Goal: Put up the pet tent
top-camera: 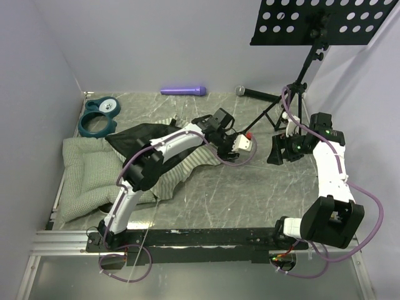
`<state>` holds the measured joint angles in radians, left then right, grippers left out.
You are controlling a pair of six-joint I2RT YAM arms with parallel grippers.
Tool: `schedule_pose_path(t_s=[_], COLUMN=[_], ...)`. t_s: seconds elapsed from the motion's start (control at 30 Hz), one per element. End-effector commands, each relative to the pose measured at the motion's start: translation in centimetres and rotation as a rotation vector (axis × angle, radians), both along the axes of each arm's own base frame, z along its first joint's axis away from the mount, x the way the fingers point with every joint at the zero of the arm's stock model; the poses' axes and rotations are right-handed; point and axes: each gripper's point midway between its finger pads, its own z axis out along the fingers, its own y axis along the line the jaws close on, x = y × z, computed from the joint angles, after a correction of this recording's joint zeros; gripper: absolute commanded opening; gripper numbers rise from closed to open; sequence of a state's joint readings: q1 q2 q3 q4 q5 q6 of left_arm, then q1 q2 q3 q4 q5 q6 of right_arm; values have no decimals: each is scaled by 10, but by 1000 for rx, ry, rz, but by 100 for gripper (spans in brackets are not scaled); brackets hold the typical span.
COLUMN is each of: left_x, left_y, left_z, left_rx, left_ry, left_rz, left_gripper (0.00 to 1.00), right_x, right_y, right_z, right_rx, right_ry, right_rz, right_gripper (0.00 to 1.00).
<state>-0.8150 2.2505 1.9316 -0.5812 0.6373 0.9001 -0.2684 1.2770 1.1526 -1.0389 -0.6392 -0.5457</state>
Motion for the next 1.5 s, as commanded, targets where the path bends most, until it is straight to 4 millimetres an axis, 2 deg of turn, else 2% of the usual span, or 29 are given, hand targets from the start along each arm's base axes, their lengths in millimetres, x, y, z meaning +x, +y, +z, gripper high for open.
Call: schedule_pose_path(t_s=[0.0,0.17,0.23,0.3,0.4,0.47,0.63,0.7,0.83,0.97,1.0,1.1,1.23,1.3,1.4,1.47], left_x=[10,26,29,34,45,54,58,46,18,-2,-2,4,20,19,14,10], left_y=[1,60,80,95,108,113,118,113,86,53,44,35,40,49,61,67], left_z=[48,102,100,88,81,81,85,86,83,54,44,20,-8,-20,-22,-28], left_rx=[-32,-124,-101,-70,-71,-91,-125,-109,-91,-43,-28,37,123,177,190,205], left_ry=[-78,-39,-35,-4,56,91,98,78,56,1,-13,-25,-75,-95,-81,-72], left_rz=[-3,63,76,97,130,155,168,126,110,123,139,174,186,158,125,110], left_gripper=[69,79,80,80,78,78,74,70,70,73,72,67,60,58,59,54], right_x=[-8,-5,-4,-4,4,11,38,44,44,36,34,27,20,20,22,23], right_y=[1,5,8,12,20,28,34,32,23,16,15,11,9,10,13,14], right_z=[0,-18,-29,-44,-64,-72,-91,-91,-78,-62,-59,-52,-50,-51,-53,-57], right_rx=[-8,7,25,15,-41,-72,-143,-133,-91,-38,-38,-45,-60,-52,-28,-12], right_ry=[7,37,73,104,98,57,-93,-99,-128,-163,-172,-208,-226,-229,-231,-214], right_rz=[47,80,113,157,266,342,474,492,460,403,394,392,423,435,448,458], right_gripper=[82,72,68,64,56,56,52,50,51,51,51,53,59,63,70,73])
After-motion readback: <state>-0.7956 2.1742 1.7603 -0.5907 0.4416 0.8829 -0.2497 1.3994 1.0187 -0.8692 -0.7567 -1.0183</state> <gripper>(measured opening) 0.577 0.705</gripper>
